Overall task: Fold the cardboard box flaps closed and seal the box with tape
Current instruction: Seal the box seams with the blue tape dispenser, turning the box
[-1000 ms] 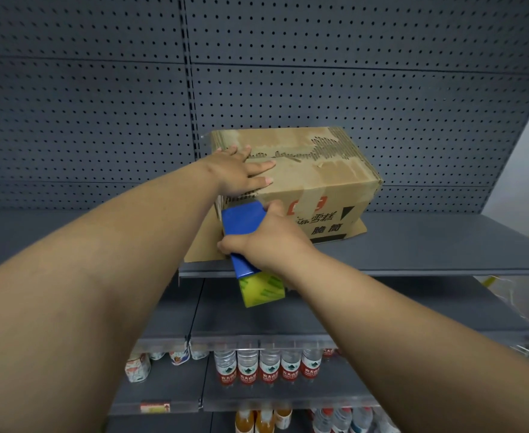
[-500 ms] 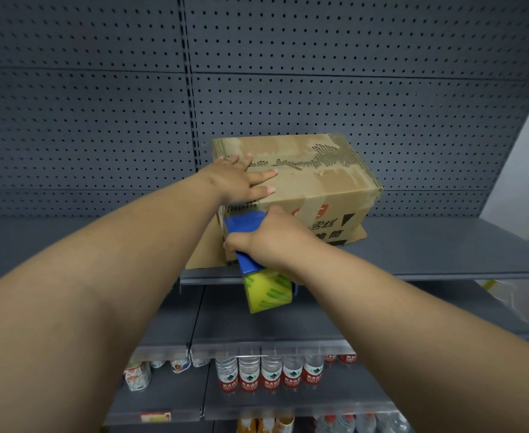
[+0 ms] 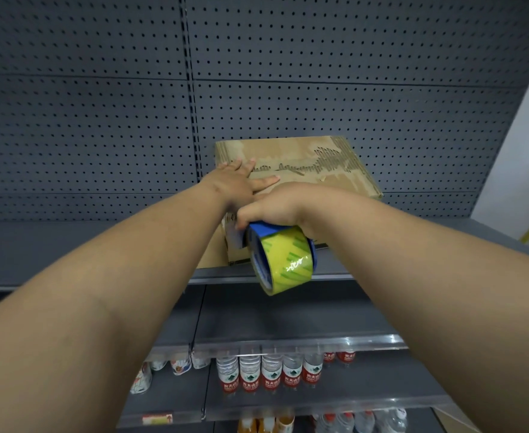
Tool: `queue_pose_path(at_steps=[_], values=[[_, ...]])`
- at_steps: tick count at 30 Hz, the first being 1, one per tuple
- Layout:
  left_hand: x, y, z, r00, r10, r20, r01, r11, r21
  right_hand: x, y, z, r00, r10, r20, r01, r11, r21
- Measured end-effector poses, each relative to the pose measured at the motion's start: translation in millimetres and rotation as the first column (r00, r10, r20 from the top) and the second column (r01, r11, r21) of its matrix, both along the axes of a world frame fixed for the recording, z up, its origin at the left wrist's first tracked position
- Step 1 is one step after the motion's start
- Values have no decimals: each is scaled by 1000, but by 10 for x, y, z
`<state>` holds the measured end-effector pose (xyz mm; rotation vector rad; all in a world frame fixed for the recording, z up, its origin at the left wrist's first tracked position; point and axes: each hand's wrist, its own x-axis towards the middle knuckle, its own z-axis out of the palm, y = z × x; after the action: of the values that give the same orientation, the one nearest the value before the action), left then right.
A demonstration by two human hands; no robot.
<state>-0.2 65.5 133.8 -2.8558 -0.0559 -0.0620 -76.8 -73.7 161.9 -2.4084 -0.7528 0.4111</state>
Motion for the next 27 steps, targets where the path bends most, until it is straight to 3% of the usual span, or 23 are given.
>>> queue_pose_path(at_steps=[5,17,27], values=[[53,26,-8,1000,-11,23,12,1000,-15,-16,-128,62,998,-23,-60,24,1000,15],[256,138,-7,1000,-19,16,21,996,-89,29,12,-423,969,-245,2,239,948,211],[265,135,6,1000,-9,-3,8,996,-86,91,-55,-195,985,-172,-4,168,957,235]])
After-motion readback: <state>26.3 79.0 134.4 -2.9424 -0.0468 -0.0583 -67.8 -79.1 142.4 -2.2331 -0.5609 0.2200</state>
